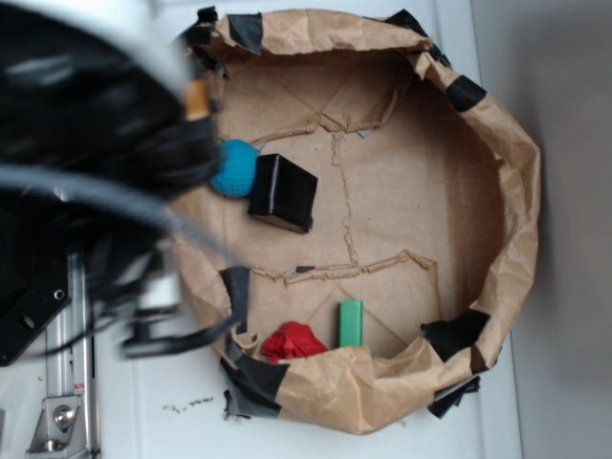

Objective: Grab the black box.

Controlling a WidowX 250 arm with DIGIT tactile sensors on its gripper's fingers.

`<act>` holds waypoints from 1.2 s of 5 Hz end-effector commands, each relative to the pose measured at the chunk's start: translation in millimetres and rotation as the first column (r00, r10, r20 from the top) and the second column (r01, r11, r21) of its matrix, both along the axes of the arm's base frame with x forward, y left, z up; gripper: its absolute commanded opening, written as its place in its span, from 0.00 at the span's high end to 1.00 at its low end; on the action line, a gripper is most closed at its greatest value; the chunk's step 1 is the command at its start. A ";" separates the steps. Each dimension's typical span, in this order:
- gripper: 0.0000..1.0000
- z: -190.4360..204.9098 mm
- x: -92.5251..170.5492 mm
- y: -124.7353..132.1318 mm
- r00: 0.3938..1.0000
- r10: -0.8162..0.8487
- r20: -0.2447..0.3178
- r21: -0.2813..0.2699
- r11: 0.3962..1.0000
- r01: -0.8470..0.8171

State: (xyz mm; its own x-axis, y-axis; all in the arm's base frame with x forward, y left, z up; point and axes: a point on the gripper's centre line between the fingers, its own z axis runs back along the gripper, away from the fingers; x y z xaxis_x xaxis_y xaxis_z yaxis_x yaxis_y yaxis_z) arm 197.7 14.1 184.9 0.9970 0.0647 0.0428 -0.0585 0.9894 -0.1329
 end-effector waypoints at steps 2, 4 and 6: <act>0.00 -109.5 66.7 -3.9 0.956 -0.246 -0.162 0.002 0.968 0.250; 0.00 -178.7 43.7 -17.0 0.860 -0.295 -0.415 0.038 0.939 0.341; 1.00 -166.5 24.6 -5.0 0.856 -0.248 -0.454 0.093 0.942 0.322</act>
State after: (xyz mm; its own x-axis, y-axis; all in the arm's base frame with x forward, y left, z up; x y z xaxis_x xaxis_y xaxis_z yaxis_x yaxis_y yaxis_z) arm 227.7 11.2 13.7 0.8773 -0.1997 -0.4363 0.2154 0.9764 -0.0139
